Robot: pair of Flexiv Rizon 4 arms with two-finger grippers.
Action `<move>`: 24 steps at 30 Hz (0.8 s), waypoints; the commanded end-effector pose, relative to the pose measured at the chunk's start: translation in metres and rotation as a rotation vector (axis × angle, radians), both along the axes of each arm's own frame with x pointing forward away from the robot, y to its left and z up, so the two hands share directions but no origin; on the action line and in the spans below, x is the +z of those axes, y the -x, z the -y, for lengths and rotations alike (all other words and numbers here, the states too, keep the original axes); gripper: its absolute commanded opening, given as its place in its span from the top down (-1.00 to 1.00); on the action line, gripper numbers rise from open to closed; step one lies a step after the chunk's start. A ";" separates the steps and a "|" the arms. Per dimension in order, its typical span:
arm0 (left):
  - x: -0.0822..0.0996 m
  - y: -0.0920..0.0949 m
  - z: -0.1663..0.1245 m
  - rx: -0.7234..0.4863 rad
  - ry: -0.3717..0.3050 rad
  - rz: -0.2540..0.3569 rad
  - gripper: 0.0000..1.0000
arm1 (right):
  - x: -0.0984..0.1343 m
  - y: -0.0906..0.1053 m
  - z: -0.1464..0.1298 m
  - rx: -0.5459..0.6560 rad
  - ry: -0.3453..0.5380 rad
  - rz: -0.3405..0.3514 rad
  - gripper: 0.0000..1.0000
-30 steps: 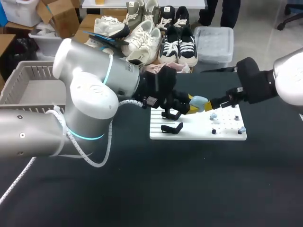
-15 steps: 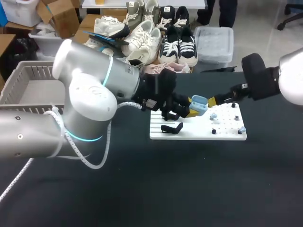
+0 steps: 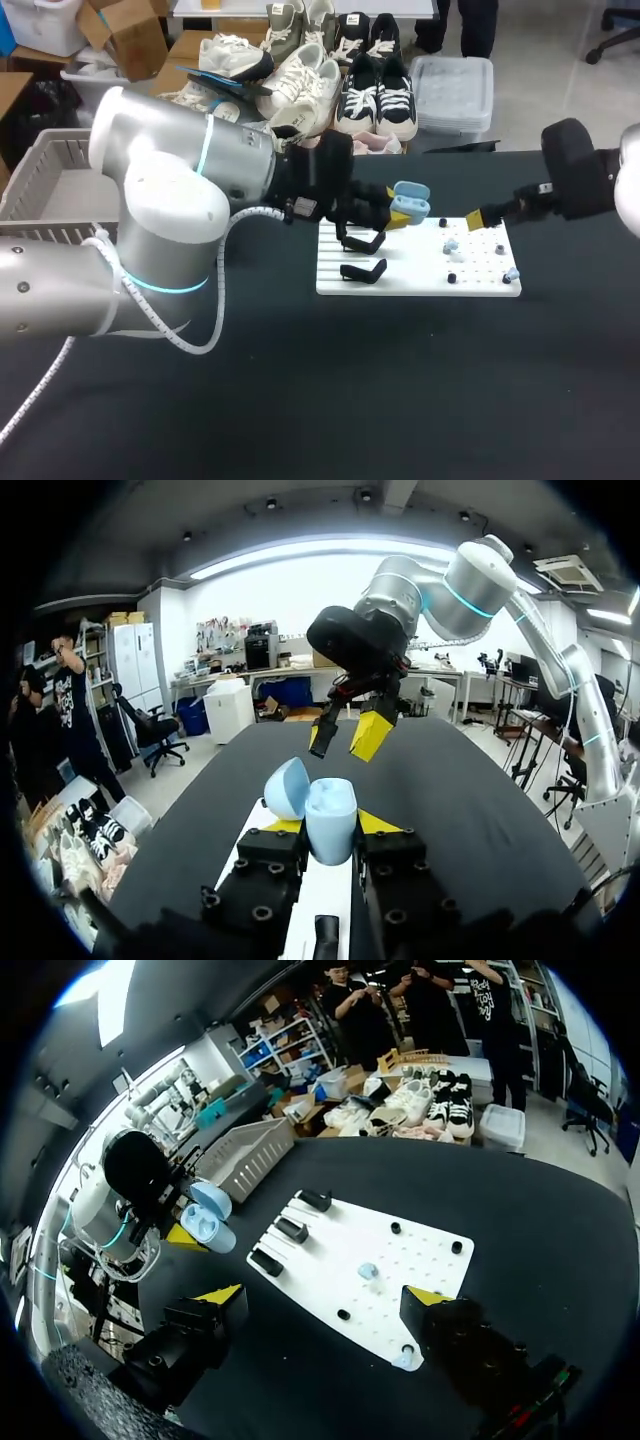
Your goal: Pick up each earbud case from the left stands, insert the matching earbuds, close the lid, and place the case in the box.
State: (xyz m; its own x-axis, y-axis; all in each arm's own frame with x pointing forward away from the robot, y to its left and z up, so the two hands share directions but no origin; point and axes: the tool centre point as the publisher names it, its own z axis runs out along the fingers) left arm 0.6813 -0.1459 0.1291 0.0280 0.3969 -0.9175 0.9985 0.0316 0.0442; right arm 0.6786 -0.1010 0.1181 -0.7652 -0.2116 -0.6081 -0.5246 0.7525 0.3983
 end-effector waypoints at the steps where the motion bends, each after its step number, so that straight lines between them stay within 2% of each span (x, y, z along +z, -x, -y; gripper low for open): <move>1: 0.007 0.004 -0.004 0.020 0.103 0.045 1.00 | 0.004 0.009 0.006 -0.034 0.056 -0.018 -1.00; 6: 0.020 0.008 -0.005 0.011 0.175 0.095 1.00 | 0.000 0.012 0.012 -0.050 0.076 -0.039 -1.00; 12: 0.031 0.006 0.000 -0.010 0.245 0.093 1.00 | 0.003 0.014 0.020 -0.075 0.094 -0.043 -1.00; 24: 0.019 -0.002 0.012 -0.024 0.264 0.072 1.00 | -0.001 0.013 0.033 -0.100 0.111 -0.079 -1.00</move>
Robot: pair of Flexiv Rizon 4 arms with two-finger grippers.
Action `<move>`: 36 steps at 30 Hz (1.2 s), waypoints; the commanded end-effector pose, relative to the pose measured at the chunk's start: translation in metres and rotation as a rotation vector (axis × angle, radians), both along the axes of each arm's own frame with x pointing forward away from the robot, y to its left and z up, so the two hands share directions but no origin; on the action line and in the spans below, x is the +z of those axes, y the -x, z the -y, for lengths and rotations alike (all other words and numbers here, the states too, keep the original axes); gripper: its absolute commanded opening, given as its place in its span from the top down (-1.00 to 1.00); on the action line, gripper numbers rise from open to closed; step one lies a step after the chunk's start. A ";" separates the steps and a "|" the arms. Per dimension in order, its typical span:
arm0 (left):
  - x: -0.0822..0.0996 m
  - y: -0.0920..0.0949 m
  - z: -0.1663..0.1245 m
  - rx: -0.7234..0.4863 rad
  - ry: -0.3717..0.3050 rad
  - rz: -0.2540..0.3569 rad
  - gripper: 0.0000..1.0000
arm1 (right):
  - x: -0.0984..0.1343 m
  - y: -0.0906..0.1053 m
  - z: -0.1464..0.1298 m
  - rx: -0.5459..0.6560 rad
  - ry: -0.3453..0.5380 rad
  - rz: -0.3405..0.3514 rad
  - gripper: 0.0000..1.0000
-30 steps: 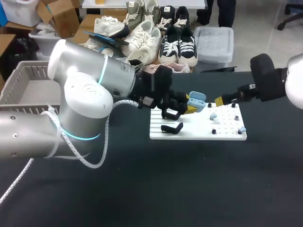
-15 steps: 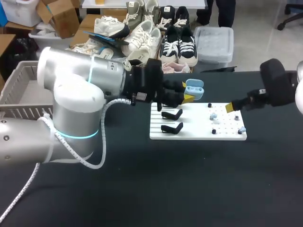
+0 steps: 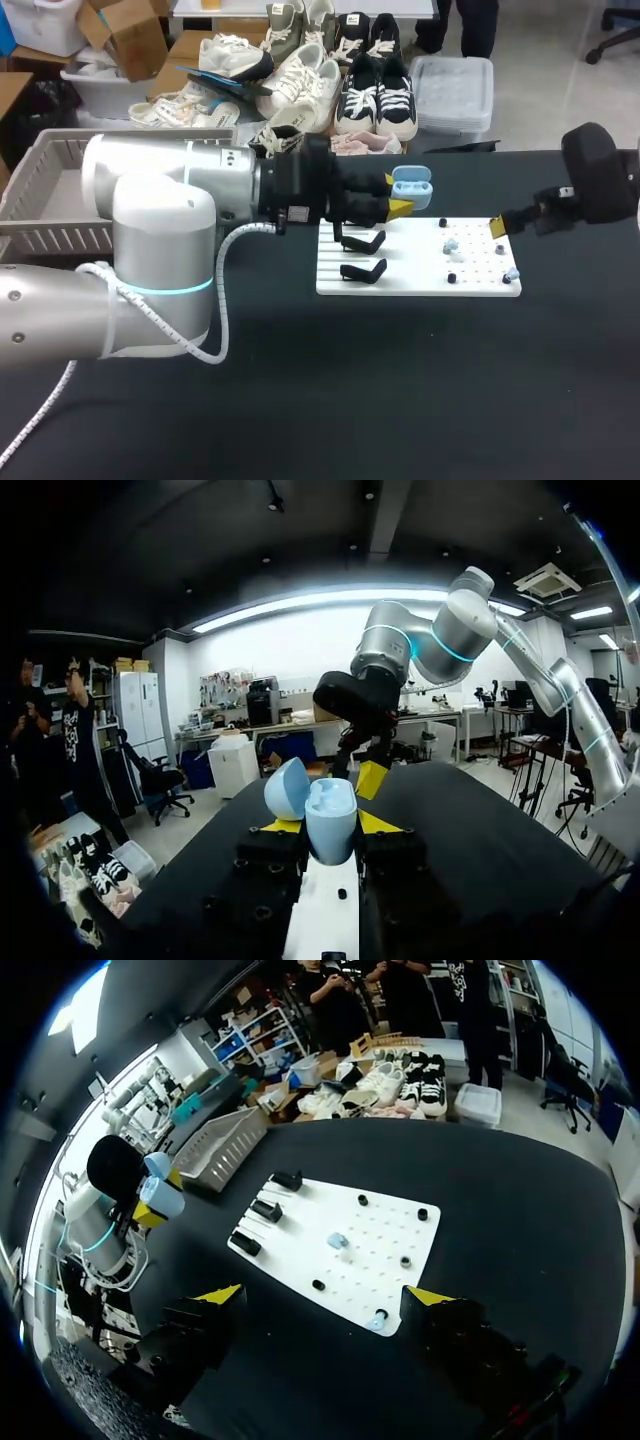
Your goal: Pick up each earbud case from the left stands, insert the matching earbuds, close the lid, and place the case in the box.
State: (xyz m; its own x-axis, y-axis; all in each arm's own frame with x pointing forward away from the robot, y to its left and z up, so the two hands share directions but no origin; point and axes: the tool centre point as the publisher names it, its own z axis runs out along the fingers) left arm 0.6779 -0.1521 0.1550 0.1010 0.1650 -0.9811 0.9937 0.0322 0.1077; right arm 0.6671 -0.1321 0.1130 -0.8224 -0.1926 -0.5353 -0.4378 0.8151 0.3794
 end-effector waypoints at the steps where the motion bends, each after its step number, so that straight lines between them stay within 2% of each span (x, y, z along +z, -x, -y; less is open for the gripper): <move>1: -0.007 -0.005 0.007 -0.009 0.024 0.001 1.00 | 0.003 0.001 0.002 -0.025 0.044 -0.011 -1.00; 8: -0.006 -0.005 0.007 -0.017 0.051 -0.001 1.00 | -0.002 -0.001 0.006 -0.025 0.050 -0.039 -1.00; 19: -0.012 0.000 0.008 -0.015 0.041 0.018 1.00 | -0.003 -0.002 0.009 -0.029 0.054 -0.049 -1.00; 36: -0.022 0.011 -0.002 -0.003 0.033 -0.035 1.00 | -0.008 -0.004 0.009 -0.019 0.052 -0.056 -1.00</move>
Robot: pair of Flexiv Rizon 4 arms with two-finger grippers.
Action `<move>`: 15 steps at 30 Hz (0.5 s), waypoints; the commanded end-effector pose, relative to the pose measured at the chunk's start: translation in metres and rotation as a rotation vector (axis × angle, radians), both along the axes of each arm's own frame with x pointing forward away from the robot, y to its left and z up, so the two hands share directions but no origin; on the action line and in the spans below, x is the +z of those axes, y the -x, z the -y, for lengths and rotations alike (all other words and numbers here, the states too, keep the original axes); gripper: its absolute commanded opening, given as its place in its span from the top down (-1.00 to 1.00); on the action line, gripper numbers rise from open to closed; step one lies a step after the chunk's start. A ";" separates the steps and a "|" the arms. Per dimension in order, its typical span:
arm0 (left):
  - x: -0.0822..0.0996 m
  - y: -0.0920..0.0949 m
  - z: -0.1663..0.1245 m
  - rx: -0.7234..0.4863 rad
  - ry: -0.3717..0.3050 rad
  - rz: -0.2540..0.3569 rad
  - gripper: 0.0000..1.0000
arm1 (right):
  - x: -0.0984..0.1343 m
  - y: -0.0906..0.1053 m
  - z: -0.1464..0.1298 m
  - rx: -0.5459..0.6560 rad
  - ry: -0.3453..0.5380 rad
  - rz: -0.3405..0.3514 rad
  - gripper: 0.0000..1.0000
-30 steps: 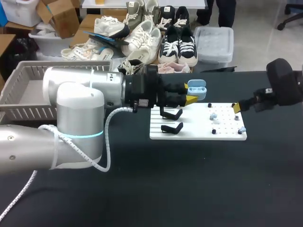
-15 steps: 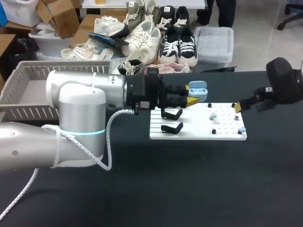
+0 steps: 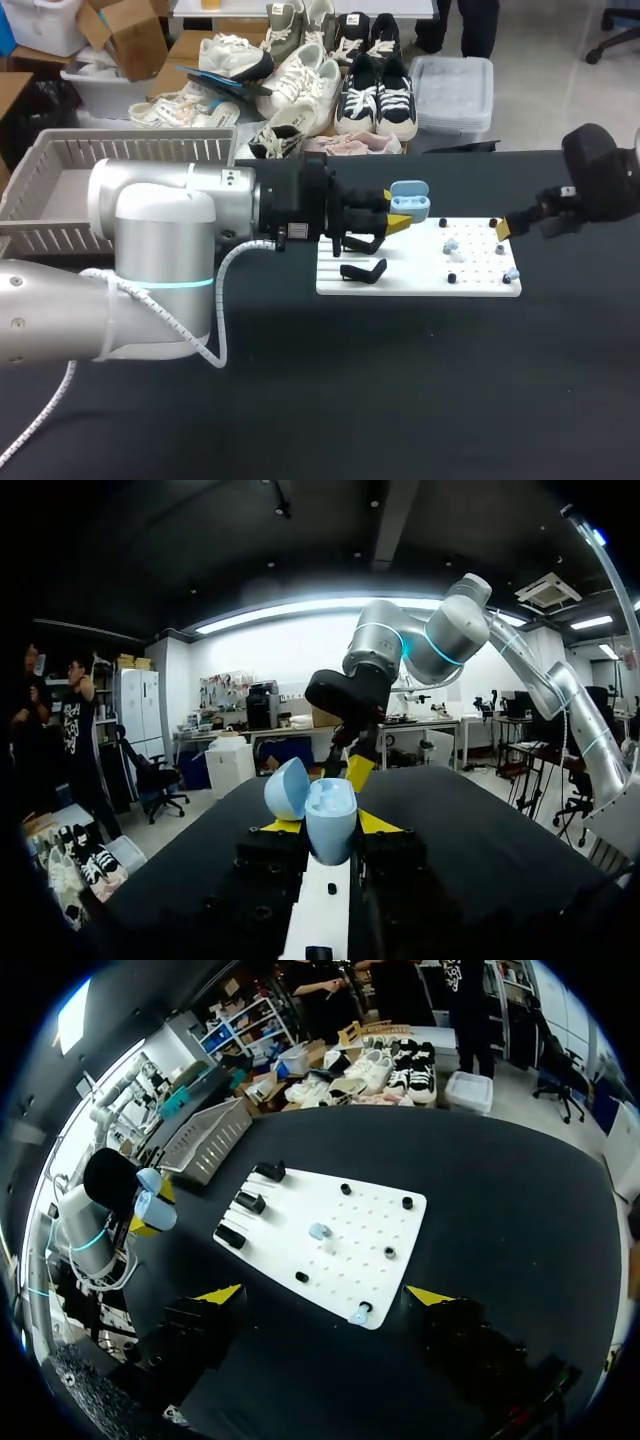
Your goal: Pick up each earbud case from the left stands, insert the matching earbuds, close the lid, and place the case in the box.
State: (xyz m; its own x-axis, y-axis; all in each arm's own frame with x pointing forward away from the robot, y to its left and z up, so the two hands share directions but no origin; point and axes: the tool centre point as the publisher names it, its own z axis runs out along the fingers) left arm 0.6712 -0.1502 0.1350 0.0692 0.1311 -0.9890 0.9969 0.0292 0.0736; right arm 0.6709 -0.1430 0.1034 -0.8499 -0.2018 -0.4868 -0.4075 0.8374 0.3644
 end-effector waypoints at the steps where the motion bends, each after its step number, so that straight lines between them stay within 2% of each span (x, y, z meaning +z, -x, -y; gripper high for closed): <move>1: -0.002 0.005 0.000 0.001 -0.003 -0.001 1.00 | 0.002 -0.001 -0.002 -0.004 0.010 -0.008 -1.00; 15: -0.004 0.008 0.000 0.004 -0.022 0.010 1.00 | -0.001 0.002 -0.002 -0.005 0.020 -0.011 -1.00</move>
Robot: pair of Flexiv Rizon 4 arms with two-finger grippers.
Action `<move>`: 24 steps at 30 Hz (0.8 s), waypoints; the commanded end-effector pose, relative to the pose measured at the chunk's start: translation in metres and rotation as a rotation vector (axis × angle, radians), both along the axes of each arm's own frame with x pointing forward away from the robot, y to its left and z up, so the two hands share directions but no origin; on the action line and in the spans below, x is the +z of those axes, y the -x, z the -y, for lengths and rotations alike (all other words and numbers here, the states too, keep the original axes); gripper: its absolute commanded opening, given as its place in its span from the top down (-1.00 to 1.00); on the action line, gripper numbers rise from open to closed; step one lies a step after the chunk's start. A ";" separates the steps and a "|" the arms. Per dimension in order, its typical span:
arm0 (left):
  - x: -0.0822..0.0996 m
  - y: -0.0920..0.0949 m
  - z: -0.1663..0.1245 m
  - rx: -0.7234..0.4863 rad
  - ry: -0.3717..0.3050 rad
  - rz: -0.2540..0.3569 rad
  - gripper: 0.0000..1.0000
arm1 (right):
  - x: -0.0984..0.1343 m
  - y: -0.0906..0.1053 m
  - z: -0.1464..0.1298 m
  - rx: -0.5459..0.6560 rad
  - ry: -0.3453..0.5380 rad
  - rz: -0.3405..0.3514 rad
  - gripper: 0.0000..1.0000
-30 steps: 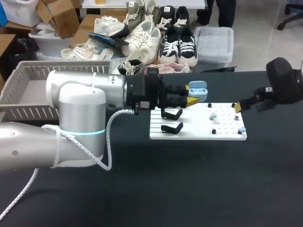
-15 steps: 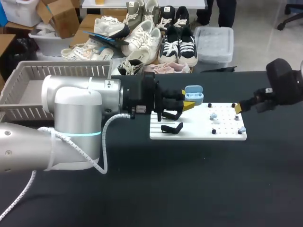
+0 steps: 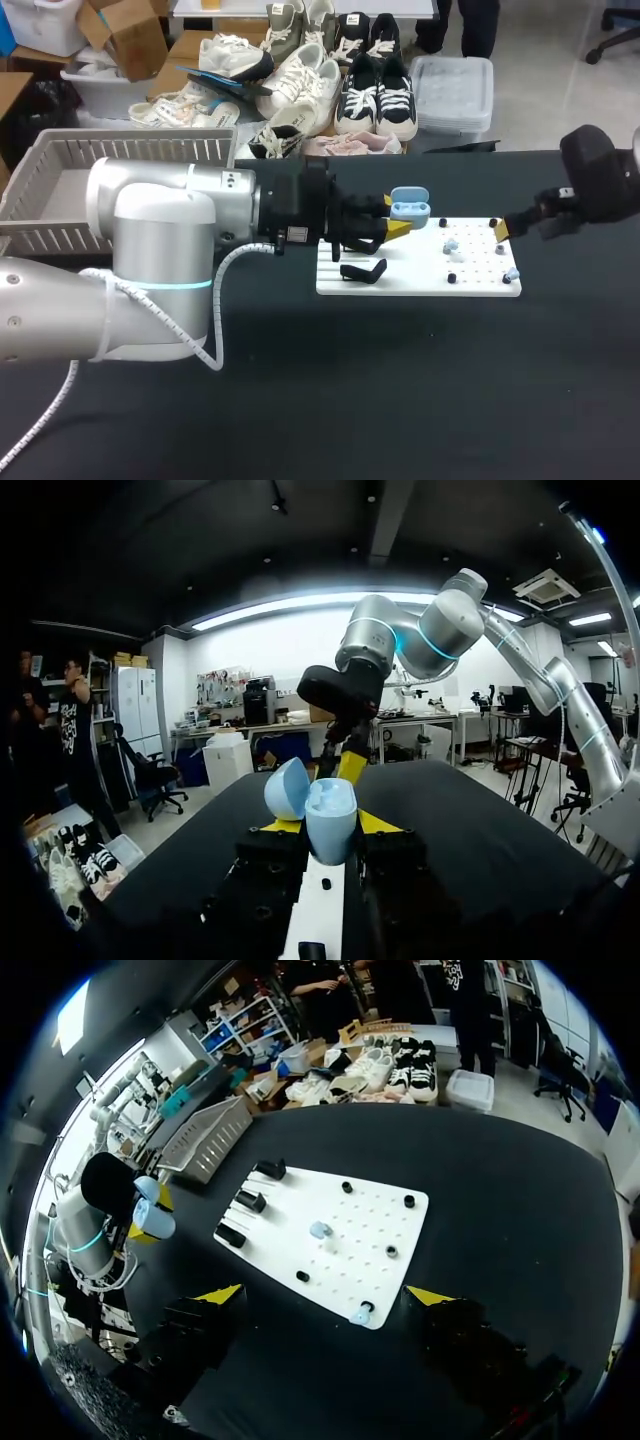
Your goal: Pick up each earbud case from the left stands, insert the matching earbuds, close the lid, and place the case in the box.
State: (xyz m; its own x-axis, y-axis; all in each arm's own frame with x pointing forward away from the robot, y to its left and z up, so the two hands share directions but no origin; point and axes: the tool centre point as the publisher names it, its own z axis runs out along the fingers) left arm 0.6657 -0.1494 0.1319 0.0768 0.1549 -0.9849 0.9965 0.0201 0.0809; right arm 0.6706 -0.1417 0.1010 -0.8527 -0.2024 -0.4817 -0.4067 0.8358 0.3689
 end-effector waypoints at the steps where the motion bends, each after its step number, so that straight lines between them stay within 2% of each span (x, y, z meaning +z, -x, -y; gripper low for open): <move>1: -0.001 0.003 0.001 0.011 0.003 0.004 1.00 | 0.001 0.002 0.000 -0.006 0.027 -0.005 -1.00; 6: -0.001 0.003 0.001 0.011 0.003 0.004 1.00 | -0.001 0.001 0.007 0.021 0.100 -0.019 -1.00; 14: -0.001 0.003 0.001 0.011 0.003 0.004 1.00 | -0.007 0.003 0.021 0.073 0.230 0.021 -1.00; 19: -0.001 0.003 0.001 0.011 0.003 0.004 1.00 | -0.017 0.007 0.027 0.139 0.277 0.027 -1.00; 24: -0.001 0.003 0.001 0.011 0.003 0.004 1.00 | -0.027 0.013 0.023 0.238 0.369 0.007 -1.00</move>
